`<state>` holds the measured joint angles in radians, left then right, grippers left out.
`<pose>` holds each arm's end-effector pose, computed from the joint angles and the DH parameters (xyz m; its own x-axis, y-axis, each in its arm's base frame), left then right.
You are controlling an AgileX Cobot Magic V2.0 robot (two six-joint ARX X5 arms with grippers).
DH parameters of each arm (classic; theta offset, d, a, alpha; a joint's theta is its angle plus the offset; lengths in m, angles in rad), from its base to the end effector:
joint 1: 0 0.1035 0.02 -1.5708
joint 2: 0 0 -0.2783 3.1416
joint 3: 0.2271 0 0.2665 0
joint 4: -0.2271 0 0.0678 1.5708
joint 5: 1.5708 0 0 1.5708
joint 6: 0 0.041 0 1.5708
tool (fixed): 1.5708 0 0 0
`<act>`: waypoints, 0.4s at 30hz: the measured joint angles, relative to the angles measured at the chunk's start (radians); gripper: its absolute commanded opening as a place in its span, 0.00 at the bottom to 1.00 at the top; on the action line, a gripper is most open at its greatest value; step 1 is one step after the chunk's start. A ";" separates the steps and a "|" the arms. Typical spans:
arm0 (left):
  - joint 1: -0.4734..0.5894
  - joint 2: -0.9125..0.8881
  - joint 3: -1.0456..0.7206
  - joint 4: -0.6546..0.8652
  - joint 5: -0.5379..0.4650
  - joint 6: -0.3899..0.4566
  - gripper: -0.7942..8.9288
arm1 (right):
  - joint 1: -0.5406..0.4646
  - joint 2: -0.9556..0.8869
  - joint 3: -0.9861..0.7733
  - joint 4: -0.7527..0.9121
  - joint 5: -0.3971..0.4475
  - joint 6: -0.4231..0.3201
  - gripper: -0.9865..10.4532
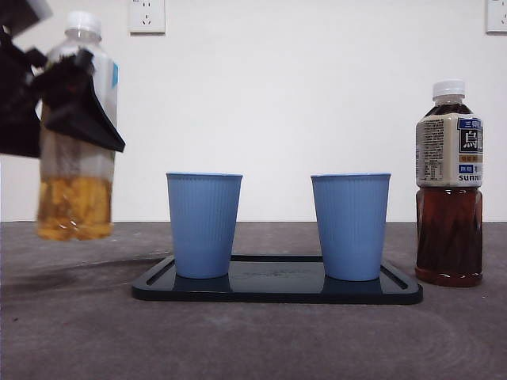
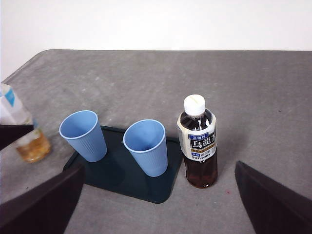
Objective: Pour the drink into the cup
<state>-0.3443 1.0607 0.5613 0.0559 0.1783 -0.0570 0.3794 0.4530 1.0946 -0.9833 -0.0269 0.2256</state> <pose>0.2220 -0.0873 0.2283 0.7769 -0.4670 -0.4223 0.4592 0.8791 -0.1274 0.0408 0.0175 0.3923 0.8649 0.3738 -0.3350 -0.3142 0.9236 0.2195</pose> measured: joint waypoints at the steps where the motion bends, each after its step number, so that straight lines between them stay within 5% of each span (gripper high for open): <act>1: -0.006 -0.014 0.029 -0.068 0.000 0.018 0.33 | 0.000 0.000 0.000 0.000 0.000 0.000 0.52; 4: -0.029 -0.026 0.132 -0.250 -0.039 0.077 0.34 | 0.000 0.000 0.000 0.000 0.000 0.000 0.52; 12: -0.103 0.032 0.395 -0.598 -0.327 0.205 0.34 | 0.000 0.000 0.000 0.000 0.000 0.000 0.52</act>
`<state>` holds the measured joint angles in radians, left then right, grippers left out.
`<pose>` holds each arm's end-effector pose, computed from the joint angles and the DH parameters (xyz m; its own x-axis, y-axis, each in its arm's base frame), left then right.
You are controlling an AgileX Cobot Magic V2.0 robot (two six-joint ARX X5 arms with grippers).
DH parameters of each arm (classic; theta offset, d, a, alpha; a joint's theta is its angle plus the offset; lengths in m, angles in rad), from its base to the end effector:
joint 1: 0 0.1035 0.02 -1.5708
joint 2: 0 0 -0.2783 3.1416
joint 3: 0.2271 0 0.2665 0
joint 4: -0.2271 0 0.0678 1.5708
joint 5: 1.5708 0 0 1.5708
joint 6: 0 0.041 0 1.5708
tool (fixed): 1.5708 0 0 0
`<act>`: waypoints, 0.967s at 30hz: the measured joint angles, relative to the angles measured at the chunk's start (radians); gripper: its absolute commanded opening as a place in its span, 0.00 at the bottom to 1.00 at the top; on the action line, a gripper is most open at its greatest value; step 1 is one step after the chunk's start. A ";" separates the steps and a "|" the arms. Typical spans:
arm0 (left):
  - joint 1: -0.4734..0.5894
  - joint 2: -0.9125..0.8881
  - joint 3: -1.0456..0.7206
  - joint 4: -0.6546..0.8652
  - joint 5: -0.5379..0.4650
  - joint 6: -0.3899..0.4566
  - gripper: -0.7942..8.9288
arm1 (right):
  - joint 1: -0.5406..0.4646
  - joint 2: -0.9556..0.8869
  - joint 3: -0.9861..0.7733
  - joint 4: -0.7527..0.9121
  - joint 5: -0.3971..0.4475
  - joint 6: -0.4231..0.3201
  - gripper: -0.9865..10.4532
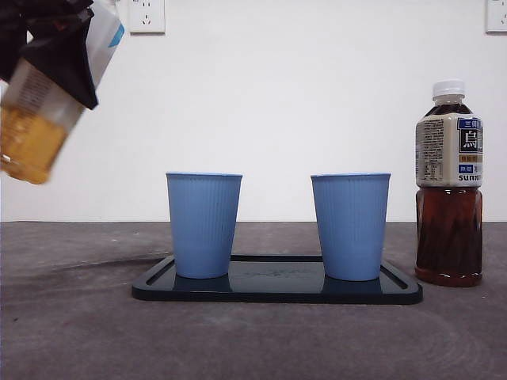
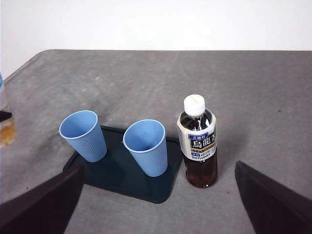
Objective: Pour the drink into the cup
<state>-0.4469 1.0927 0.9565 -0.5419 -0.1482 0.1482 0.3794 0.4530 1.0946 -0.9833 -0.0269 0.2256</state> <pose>0.2206 -0.0990 0.3068 0.7584 -0.1997 -0.6204 0.4037 0.8912 0.2066 0.0408 0.0175 0.3923 0.8649 0.3738 -0.3350 -0.3142 0.9236 0.2195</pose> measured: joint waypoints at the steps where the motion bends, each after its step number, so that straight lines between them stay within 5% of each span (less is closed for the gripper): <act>1: -0.010 0.018 0.027 -0.035 -0.037 0.013 0.34 | 0.000 0.000 0.000 0.000 0.000 0.000 0.52; 10: -0.108 0.237 0.229 -0.272 -0.348 0.101 0.34 | 0.000 0.000 0.000 0.000 0.000 0.000 0.52; 20: -0.186 0.490 0.365 -0.475 -0.567 0.121 0.34 | 0.000 0.000 0.000 0.000 0.000 0.000 0.52; 29: -0.231 0.558 0.368 -0.490 -0.584 0.124 0.34 | 0.000 0.000 0.000 0.000 0.000 0.000 0.52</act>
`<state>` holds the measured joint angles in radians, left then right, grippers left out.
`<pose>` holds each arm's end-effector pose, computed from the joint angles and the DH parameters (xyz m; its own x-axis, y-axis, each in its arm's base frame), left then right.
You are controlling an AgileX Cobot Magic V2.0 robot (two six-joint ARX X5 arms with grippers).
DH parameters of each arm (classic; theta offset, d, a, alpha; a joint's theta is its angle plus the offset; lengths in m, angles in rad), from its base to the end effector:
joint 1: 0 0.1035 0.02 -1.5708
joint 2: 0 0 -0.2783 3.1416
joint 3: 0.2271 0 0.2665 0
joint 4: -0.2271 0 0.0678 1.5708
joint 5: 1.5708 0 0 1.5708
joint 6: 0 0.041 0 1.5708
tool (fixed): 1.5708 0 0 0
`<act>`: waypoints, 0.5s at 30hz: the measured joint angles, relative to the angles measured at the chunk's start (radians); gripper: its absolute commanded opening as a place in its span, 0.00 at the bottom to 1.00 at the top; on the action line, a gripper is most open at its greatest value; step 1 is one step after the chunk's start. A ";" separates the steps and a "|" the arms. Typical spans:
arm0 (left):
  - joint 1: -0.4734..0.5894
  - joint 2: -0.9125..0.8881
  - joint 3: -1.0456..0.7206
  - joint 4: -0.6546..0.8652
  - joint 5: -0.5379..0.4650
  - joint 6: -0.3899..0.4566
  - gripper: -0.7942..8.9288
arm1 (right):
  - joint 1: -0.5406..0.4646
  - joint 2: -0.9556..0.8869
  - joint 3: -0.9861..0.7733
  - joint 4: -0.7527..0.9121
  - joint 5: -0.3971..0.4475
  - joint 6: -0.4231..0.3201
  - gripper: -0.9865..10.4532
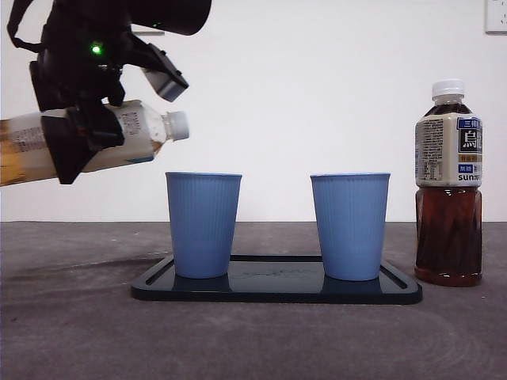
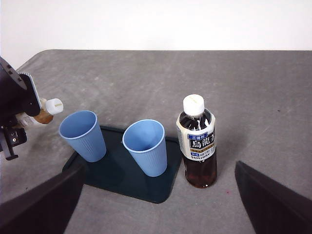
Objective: Pour the drink into the cup
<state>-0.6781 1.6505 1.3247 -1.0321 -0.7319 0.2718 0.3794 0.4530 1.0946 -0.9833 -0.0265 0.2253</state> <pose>0.2727 -0.1845 0.2586 0.5416 0.4218 -0.7271 0.5480 0.4788 0.6859 0.0408 0.0174 0.3923 0.8651 0.3734 -0.3350 -0.3139 0.9238 0.2191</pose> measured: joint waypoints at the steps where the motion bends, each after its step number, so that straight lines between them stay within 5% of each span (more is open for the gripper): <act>1: -0.005 0.000 0.000 0.001 -0.002 0.000 0.34 | 0.000 0.000 0.000 0.000 0.000 0.000 0.52; 15: -0.041 0.001 0.000 -0.024 -0.051 0.003 0.34 | 0.000 0.000 0.000 -0.001 0.000 0.000 0.52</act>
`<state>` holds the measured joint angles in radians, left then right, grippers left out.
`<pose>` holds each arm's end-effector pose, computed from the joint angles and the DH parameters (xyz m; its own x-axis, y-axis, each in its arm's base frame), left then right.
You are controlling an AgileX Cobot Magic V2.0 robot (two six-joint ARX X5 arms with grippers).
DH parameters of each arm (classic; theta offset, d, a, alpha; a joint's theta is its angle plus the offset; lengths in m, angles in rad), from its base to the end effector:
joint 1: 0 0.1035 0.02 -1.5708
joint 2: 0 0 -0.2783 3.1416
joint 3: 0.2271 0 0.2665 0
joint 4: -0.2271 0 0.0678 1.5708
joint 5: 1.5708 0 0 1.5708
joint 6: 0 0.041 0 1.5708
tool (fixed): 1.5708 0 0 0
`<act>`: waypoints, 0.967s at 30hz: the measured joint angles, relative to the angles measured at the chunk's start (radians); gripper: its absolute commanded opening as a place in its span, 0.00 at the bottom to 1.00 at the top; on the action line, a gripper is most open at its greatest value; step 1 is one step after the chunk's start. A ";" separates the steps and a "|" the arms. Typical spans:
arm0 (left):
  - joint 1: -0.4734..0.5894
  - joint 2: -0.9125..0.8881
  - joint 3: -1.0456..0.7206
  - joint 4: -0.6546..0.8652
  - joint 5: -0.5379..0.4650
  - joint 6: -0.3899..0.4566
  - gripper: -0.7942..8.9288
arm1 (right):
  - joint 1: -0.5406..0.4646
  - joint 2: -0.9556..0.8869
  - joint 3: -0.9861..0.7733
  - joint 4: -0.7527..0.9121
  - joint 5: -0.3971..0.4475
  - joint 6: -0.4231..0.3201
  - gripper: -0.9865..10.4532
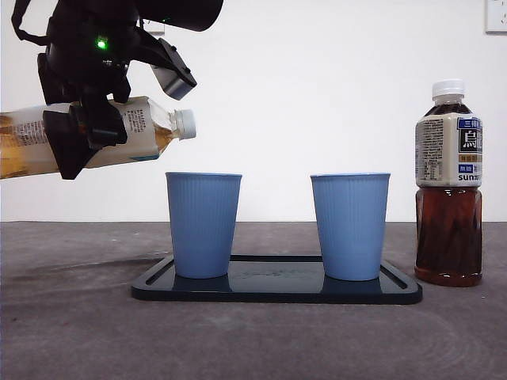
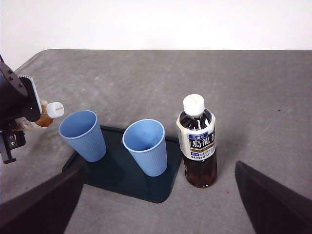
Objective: Pour the drink into the cup
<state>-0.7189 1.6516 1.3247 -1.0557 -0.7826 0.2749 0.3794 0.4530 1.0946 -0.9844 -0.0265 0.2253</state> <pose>0.2642 -0.1928 0.2592 0.5642 0.4432 -0.6966 0.5546 0.4216 0.7175 0.0408 0.0174 0.3922 0.8647 0.3733 -0.3360 -0.3137 0.9239 0.2191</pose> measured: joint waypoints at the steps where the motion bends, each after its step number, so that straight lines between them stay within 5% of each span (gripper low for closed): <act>1: -0.002 0.002 0.000 0.000 -0.003 0.000 0.34 | 0.000 0.000 0.000 0.000 0.000 0.000 0.52; 29: -0.003 0.070 0.032 -0.039 -0.053 -0.035 0.34 | 0.000 0.000 0.000 -0.017 0.000 0.000 0.52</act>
<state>-0.7223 1.7214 1.3567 -1.0946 -0.8356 0.2401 0.3794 0.4530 1.0946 -1.0016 -0.0269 0.2249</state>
